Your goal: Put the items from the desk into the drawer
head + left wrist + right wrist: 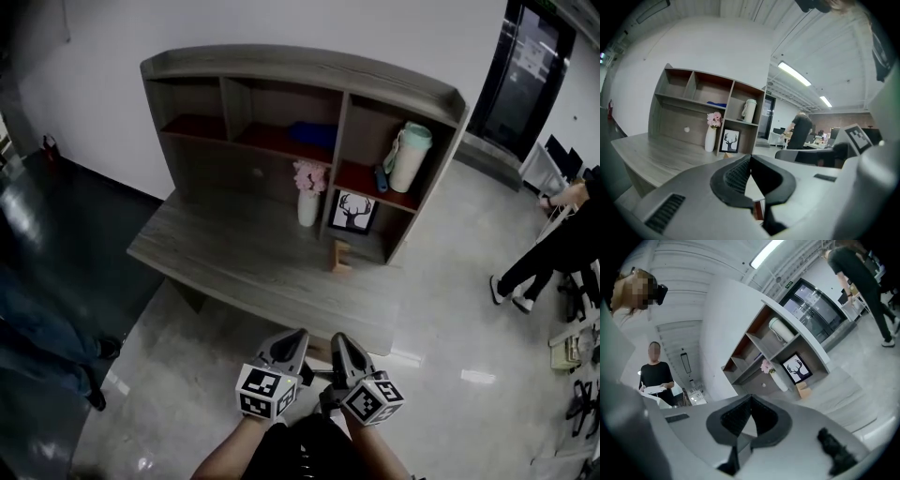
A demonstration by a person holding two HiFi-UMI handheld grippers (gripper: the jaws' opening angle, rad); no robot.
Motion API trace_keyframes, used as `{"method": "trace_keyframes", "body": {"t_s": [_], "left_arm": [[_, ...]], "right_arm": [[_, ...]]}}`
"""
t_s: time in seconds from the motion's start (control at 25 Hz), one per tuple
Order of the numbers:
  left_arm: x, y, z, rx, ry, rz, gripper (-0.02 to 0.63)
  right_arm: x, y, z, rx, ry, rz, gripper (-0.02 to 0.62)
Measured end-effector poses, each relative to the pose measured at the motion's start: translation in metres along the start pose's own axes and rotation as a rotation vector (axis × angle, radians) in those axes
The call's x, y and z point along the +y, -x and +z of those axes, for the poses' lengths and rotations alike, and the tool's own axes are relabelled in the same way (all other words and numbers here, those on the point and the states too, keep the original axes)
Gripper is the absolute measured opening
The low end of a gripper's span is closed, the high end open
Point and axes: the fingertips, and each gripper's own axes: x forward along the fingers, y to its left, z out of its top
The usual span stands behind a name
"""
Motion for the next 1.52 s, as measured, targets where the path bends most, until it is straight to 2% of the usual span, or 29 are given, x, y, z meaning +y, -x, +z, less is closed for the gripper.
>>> {"method": "trace_keyframes", "body": {"t_s": [0.4, 0.8, 1.52], "left_arm": [[-0.014, -0.020, 0.016, -0.031, -0.027, -0.035, 0.011], [-0.016, -0.050, 0.010, 0.016, -0.038, -0.033, 0.011], [0.016, -0.143, 0.007, 0.058, -0.026, 0.038, 0.011]], "right_arm": [[-0.011, -0.002, 0.022, -0.022, 0.042, -0.004, 0.012], [-0.036, -0.012, 0.033, 0.007, 0.047, -0.004, 0.014], [-0.116, -0.086, 0.059, 0.107, 0.090, -0.036, 0.014]]}}
